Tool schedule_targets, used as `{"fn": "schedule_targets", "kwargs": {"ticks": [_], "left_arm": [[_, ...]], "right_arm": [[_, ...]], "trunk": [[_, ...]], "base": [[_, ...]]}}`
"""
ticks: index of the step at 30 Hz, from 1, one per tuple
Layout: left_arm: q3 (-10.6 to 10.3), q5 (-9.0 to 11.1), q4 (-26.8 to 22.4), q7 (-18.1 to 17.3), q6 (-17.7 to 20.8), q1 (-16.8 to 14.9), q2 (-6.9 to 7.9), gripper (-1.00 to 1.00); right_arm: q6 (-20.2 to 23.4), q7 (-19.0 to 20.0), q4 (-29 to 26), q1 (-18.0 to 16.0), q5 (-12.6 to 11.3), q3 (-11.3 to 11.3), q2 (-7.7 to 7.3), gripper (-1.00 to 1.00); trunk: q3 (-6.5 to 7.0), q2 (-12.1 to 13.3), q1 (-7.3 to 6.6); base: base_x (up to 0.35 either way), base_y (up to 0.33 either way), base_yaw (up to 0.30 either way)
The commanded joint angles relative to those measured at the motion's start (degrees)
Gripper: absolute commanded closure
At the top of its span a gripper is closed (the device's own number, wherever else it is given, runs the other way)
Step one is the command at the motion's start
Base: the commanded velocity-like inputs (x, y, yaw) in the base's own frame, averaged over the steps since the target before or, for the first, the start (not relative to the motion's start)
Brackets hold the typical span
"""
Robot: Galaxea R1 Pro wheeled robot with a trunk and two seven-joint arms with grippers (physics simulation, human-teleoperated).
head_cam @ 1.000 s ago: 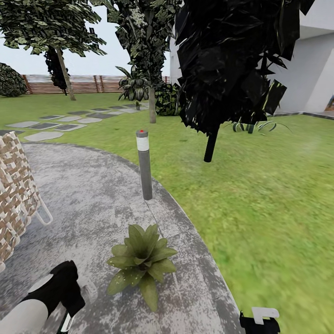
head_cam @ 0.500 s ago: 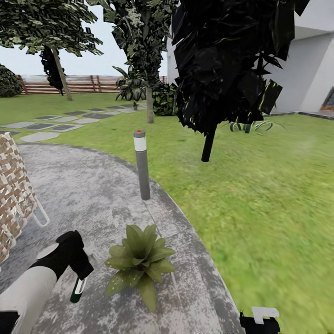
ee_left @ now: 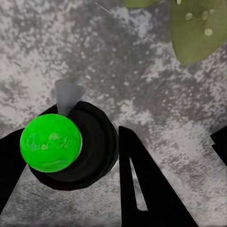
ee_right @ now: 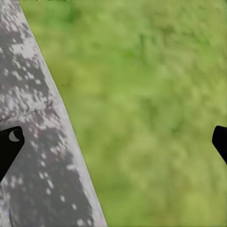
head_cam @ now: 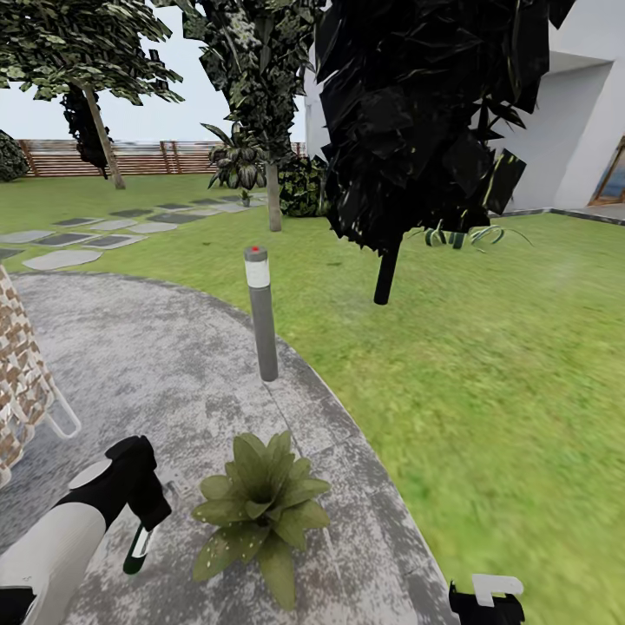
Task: Pick up the pesticide atomizer in the garden and spray insectifuge to fully cover both potted plants in the garden.
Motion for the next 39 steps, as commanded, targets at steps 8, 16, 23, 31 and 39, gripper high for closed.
{"fn": "schedule_targets", "kwargs": {"ticks": [8,16,23,31,39], "left_arm": [[0.21,-1.28,0.41,-0.36,0.48,0.14,-0.08,1.00],[0.18,-1.27,0.62,-0.06,-0.28,2.31,1.86,1.00],[-0.01,-1.32,0.67,0.00,-0.63,4.37,4.17,1.00],[0.12,-1.24,-0.18,0.04,-0.44,4.21,2.11,1.00],[-0.12,-1.45,-0.53,0.05,0.00,3.50,0.63,1.00]], "right_arm": [[-0.19,-0.11,0.07,-0.05,0.60,-0.39,0.02,-1.00],[-0.19,-0.13,0.08,-0.05,0.60,-0.39,0.02,-1.00],[-0.19,-0.15,0.08,-0.05,0.60,-0.39,0.02,-1.00],[-0.19,-0.12,0.08,-0.05,0.60,-0.39,0.02,-1.00],[-0.19,-0.16,0.08,-0.05,0.60,-0.39,0.02,-1.00]], "trunk": [[-0.05,-0.02,-0.01],[-0.05,-0.02,-0.01],[-0.05,-0.02,-0.01],[-0.05,-0.02,-0.01],[-0.05,-0.02,-0.01]], "base": [[0.009,0.003,0.000],[0.041,0.000,0.000],[0.002,0.000,0.000],[0.000,0.000,0.000],[0.000,0.000,0.000]]}}
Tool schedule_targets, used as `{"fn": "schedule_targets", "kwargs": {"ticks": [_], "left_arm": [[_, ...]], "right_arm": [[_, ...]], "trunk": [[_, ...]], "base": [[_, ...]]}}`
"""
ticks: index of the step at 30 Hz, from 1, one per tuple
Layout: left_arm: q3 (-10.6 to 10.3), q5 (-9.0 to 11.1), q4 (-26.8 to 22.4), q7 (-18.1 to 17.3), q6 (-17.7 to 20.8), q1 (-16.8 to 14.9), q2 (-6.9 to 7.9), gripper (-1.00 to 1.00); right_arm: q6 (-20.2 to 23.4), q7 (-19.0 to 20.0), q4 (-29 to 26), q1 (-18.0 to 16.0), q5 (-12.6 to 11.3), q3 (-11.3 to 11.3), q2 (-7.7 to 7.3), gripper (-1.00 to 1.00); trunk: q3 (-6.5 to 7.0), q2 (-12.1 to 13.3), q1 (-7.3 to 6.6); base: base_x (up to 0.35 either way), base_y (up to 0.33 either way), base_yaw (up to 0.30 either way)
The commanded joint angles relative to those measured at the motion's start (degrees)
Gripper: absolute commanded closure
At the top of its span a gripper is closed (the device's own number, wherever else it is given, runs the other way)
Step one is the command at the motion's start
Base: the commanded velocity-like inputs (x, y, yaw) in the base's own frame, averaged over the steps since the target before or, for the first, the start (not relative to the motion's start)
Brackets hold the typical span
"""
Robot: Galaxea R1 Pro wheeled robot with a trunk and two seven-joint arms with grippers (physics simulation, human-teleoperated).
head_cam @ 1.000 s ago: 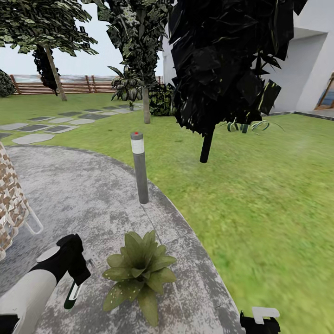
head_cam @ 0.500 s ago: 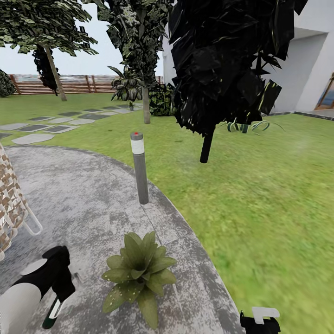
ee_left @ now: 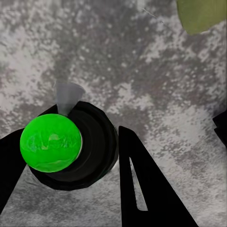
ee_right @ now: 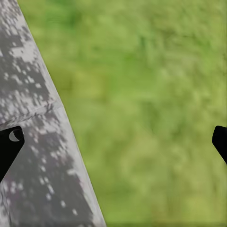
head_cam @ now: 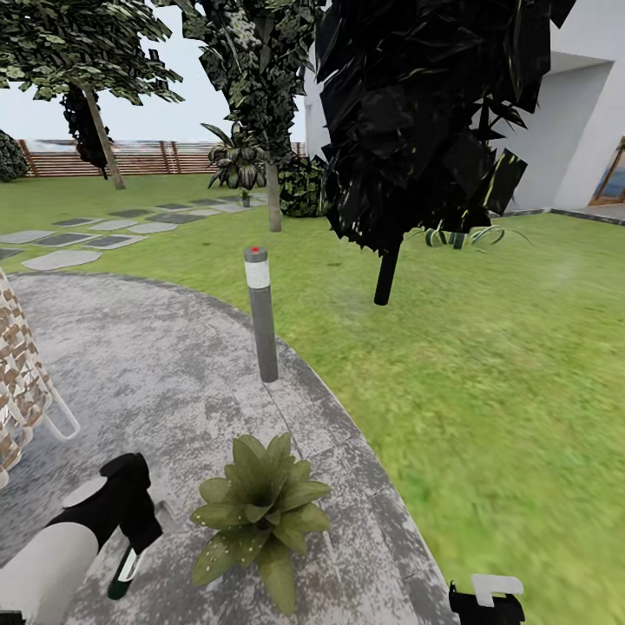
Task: Pick up the pesticide atomizer in the garden and spray insectifuge to fully cover both potted plants in the garden.
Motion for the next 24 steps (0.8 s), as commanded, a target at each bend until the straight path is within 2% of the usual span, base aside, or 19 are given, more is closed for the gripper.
{"fn": "schedule_targets", "kwargs": {"ticks": [1,3,7,12,15,18,21,24], "left_arm": [[-0.14,-0.37,-0.10,-0.31,0.52,-0.06,0.15,1.00],[-0.11,-1.36,-0.13,-0.25,0.43,-0.11,0.52,1.00],[-0.03,-2.08,-0.09,-0.15,0.11,0.25,1.10,1.00],[-0.10,-2.22,-0.04,-0.05,-0.25,0.73,3.14,1.00],[-0.07,-2.23,0.05,0.02,-0.99,0.77,3.56,1.00],[0.10,-2.17,0.04,1.19,-2.81,0.75,3.43,1.00],[0.44,-1.90,0.02,4.56,-3.18,0.71,2.61,1.00],[0.42,-1.68,-0.06,5.96,-2.99,0.55,1.71,1.00]], "right_arm": [[-0.20,-0.14,0.08,-0.05,0.60,-0.40,0.02,-1.00],[-0.20,-0.14,0.08,-0.05,0.60,-0.40,0.02,-1.00],[-0.20,-0.14,0.08,-0.05,0.60,-0.40,0.02,-1.00],[-0.20,-0.14,0.08,-0.05,0.60,-0.40,0.02,-1.00],[-0.20,-0.14,0.08,-0.05,0.60,-0.40,0.02,-1.00],[-0.20,-0.14,0.08,-0.05,0.60,-0.40,0.02,-1.00],[-0.20,-0.14,0.08,-0.05,0.60,-0.40,0.02,-1.00],[-0.20,-0.14,0.08,-0.05,0.61,-0.40,0.02,-1.00]], "trunk": [[-0.05,-0.02,-0.01],[-0.05,-0.02,-0.01],[-0.05,-0.02,-0.01],[-0.05,-0.02,-0.01],[-0.05,-0.02,-0.01],[-0.05,-0.02,-0.01],[-0.05,-0.02,-0.01],[-0.05,-0.02,-0.01]], "base": [[0.000,0.000,0.000],[0.000,0.000,0.000],[0.000,0.000,0.000],[0.000,0.000,0.000],[0.000,0.000,0.000],[0.000,0.000,0.000],[0.000,0.000,0.000],[0.000,0.000,0.000]]}}
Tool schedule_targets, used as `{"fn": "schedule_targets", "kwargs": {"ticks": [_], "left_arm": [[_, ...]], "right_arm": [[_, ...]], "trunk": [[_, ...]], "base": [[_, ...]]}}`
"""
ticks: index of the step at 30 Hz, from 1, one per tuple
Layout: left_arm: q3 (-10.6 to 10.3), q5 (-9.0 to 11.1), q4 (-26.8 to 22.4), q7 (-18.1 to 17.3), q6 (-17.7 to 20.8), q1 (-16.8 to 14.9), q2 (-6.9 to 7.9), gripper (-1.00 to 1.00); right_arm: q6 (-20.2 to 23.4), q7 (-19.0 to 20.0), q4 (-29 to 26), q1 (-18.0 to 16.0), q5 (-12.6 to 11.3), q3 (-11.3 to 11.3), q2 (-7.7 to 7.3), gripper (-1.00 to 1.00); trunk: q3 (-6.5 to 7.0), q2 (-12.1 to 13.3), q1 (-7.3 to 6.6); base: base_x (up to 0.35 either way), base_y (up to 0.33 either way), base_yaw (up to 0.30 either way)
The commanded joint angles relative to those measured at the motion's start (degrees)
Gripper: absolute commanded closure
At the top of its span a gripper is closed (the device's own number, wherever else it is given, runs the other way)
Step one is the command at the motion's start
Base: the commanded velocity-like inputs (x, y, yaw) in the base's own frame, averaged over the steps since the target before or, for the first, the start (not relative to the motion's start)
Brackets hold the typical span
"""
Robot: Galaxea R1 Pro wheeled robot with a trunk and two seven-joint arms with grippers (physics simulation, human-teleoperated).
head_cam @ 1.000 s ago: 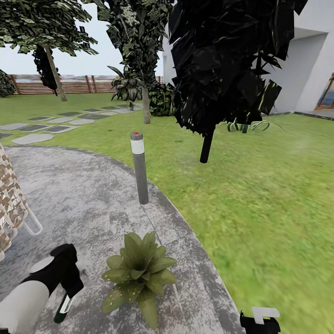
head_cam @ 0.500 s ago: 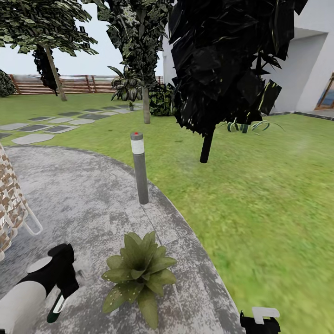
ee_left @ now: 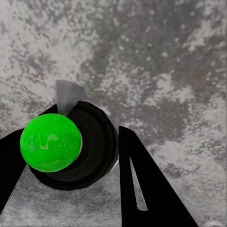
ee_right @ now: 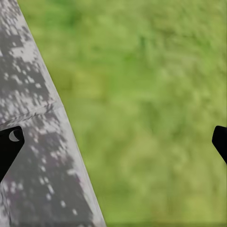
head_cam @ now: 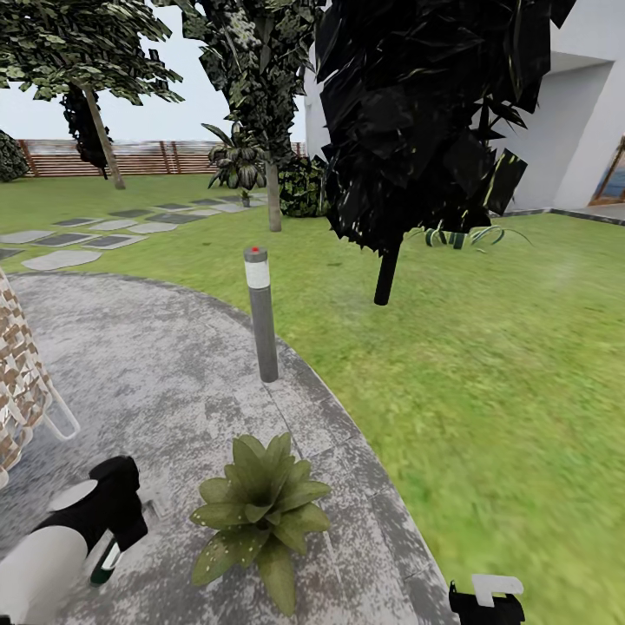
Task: Pick up the pesticide atomizer in the garden and spray insectifuge to fully cover both potted plants in the garden.
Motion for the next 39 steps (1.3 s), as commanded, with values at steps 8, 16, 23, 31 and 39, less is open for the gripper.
{"fn": "schedule_targets", "kwargs": {"ticks": [8,16,23,31,39], "left_arm": [[-0.38,-0.64,-0.68,-0.01,0.66,-0.16,-3.54,1.00],[0.06,-0.72,-0.66,-0.09,0.84,-0.13,-3.96,1.00],[0.24,-0.36,-0.72,-0.32,0.94,-0.13,-3.98,1.00],[0.16,-0.17,-0.73,-0.45,1.03,-0.13,-4.25,1.00],[0.08,-0.16,-0.73,-0.54,1.07,-0.27,-4.60,1.00]], "right_arm": [[-0.20,-0.13,0.08,-0.05,0.59,-0.40,0.02,-1.00],[-0.20,-0.13,0.08,-0.05,0.59,-0.38,0.02,-1.00],[-0.20,-0.13,0.08,-0.05,0.59,-0.36,0.04,-1.00],[-0.20,-0.13,0.08,-0.05,0.59,-0.31,0.10,-1.00],[-0.20,-0.13,0.08,-0.05,0.59,-0.31,0.11,-1.00]], "trunk": [[-0.05,-0.02,-0.01],[-0.05,-0.02,-0.01],[-0.05,-0.02,-0.01],[-0.05,-0.02,-0.01],[-0.05,-0.02,-0.01]], "base": [[0.000,0.000,0.000],[-0.068,-0.032,0.000],[-0.268,-0.170,0.000],[-0.118,-0.273,0.154],[-0.003,-0.295,0.272]]}}
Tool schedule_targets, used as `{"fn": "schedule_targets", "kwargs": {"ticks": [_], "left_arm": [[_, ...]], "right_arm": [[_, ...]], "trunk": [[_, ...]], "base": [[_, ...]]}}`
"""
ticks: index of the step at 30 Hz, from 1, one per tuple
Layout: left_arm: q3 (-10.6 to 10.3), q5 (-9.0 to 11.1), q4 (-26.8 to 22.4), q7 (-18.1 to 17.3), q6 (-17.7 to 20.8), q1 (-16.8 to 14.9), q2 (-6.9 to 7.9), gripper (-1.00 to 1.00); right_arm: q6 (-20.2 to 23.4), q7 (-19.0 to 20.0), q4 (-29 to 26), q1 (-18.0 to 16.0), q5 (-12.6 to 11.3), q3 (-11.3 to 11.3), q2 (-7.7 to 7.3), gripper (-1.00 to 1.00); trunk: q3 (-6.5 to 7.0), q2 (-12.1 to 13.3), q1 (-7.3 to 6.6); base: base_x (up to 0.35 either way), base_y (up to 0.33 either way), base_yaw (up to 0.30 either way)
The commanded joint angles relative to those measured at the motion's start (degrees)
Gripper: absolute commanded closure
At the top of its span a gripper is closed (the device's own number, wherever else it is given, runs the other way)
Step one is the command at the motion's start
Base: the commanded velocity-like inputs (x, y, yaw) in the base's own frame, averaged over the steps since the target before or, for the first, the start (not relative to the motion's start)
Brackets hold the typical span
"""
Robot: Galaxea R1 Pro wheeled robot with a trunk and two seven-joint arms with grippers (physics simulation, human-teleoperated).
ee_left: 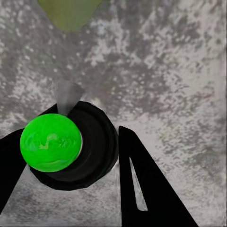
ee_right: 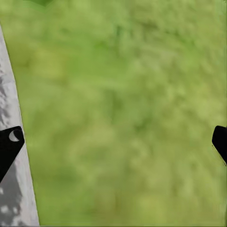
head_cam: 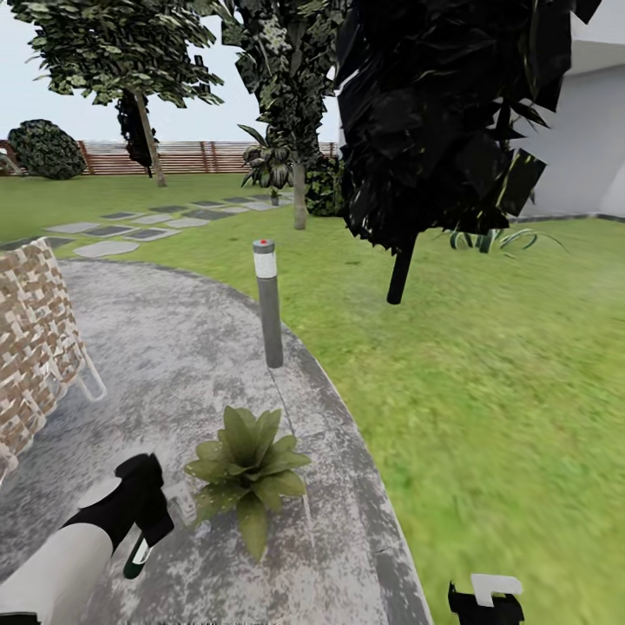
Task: Pick up the pesticide atomizer in the garden and spray insectifuge to fully cover both potted plants in the garden.
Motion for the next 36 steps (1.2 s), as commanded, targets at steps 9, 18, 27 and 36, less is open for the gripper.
{"fn": "schedule_targets", "kwargs": {"ticks": [9,18,27,36], "left_arm": [[0.26,-0.07,0.16,-1.33,1.61,-0.03,-0.11,1.00],[5.73,0.05,2.84,-0.69,1.46,0.41,-0.06,1.00],[10.19,9.09,8.03,10.25,1.30,0.53,-0.15,1.00],[10.36,14.90,10.62,18.35,1.35,1.97,-0.06,1.00]], "right_arm": [[-0.19,-0.10,0.07,-0.03,0.60,-0.40,0.02,-1.00],[-0.19,-0.02,0.16,-0.03,0.66,-0.32,0.11,-1.00],[-0.19,-0.02,0.25,-0.03,0.68,-0.32,0.00,-1.00],[-0.19,-0.10,0.16,-0.03,0.60,-0.40,0.10,-1.00]], "trunk": [[-0.05,-0.02,-0.01],[-0.05,-0.02,-0.01],[-0.05,-0.02,-0.01],[-0.05,-0.02,-0.01]], "base": [[0.000,-0.295,0.274],[0.000,-0.295,0.255],[0.000,-0.295,0.017],[0.000,-0.189,0.029]]}}
